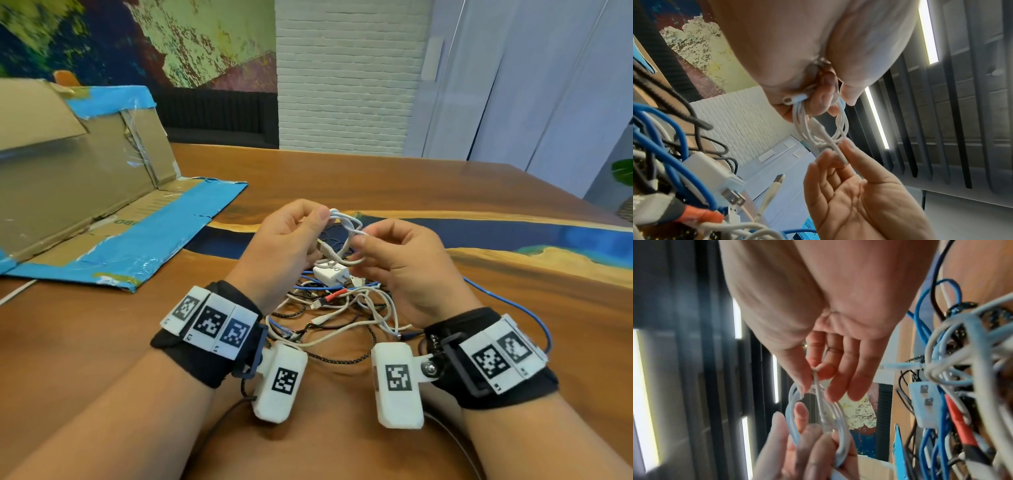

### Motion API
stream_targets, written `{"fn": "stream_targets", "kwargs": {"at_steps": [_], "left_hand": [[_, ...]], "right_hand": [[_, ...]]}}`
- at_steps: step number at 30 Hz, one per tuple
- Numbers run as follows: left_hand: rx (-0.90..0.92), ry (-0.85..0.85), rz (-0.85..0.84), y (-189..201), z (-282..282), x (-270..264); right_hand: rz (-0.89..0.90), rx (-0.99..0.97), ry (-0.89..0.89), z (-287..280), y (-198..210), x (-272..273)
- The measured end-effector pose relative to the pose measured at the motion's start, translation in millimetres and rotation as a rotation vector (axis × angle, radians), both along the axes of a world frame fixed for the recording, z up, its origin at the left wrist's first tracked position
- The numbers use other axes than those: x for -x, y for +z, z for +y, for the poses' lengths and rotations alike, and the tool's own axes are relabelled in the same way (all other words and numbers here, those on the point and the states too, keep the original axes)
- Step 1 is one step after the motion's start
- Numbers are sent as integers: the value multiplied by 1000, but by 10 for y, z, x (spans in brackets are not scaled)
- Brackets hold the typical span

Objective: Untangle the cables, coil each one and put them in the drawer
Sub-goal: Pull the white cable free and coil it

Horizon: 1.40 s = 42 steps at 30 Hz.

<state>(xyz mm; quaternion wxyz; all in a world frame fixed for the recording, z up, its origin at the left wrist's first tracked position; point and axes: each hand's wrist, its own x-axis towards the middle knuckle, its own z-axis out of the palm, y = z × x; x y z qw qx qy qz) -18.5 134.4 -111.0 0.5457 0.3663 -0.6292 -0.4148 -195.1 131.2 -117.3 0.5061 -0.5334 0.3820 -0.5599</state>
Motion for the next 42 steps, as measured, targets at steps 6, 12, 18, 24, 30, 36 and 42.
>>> {"fn": "stream_targets", "kwargs": {"at_steps": [6,12,18,24,30,36,42], "left_hand": [[8,31,-7,7,-37,-53],[-107,-119,243,60,-17,-82],[-92,-180,255,25,17,14],[-17,-69,204,39,-19,-2],[-103,-136,105,18,-21,-71],[-125,-141,52,18,-29,-86],[-117,-101,156,19,-54,-150]], "right_hand": [[-135,-35,98,3,37,92],[191,152,-12,-56,3,106],[8,68,-32,15,-48,-64],[-154,-27,152,67,-27,-140],[-180,-21,108,0,-42,-103],[-296,-5,287,-7,-27,-6],[65,88,104,-78,-55,52]]}}
